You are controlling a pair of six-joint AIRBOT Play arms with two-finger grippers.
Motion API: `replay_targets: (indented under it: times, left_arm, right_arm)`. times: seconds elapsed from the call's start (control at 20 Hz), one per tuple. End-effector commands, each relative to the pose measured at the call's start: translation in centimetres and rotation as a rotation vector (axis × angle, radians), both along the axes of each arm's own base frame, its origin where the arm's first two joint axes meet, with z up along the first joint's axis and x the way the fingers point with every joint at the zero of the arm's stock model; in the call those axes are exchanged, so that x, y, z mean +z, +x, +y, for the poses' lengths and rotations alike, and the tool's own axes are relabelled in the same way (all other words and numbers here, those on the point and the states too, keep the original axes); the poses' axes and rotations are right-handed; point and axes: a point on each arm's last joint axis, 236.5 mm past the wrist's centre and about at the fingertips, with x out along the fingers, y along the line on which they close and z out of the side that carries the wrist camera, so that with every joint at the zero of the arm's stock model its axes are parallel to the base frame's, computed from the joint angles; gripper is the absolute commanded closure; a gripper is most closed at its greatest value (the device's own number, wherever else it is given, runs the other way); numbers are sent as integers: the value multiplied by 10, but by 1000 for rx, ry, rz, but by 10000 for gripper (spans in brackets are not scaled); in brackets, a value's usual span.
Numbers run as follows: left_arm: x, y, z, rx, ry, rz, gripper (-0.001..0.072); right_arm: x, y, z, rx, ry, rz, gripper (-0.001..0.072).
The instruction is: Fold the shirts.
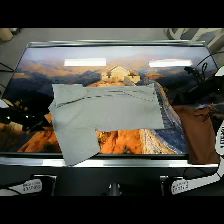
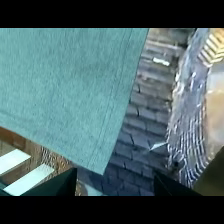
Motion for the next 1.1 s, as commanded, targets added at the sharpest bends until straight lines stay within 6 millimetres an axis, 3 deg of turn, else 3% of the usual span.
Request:
replay_targets:
  times: [0.0, 0.15, 0.35, 0.4, 0.5, 0.55, 0.7, 1.05]
  left_arm:
    - [-26, -21, -25, 24, -79, 10, 227]
    - [-34, -20, -35, 10, -86, 19, 228]
    - [-43, -3, -39, 25, -36, -28, 231]
    - [-44, 1, -40, 37, -26, -34, 276]
    - [-45, 3, -42, 38, -20, -42, 492]
    - [-44, 3, -42, 31, -22, -44, 654]
    - [-38, 1, -43, 8, -25, -57, 670]
    - [-27, 6, -43, 5, -20, -99, 670]
  right_arm:
    - [-14, -33, 8, 47, 55, 115, 216]
    - [-25, -35, 6, 33, 47, 123, 217]
    - [-45, -50, 9, 25, 53, 177, 201]
    - [-52, -57, 12, 23, 62, 202, 159]
    - [-68, -71, 21, 40, 79, 243, 158]
    - [-76, -76, 27, 56, 83, 251, 154]
    - [-98, -78, 34, 18, 78, 246, 153]
    - [-117, -70, 59, -25, 100, 223, 162]
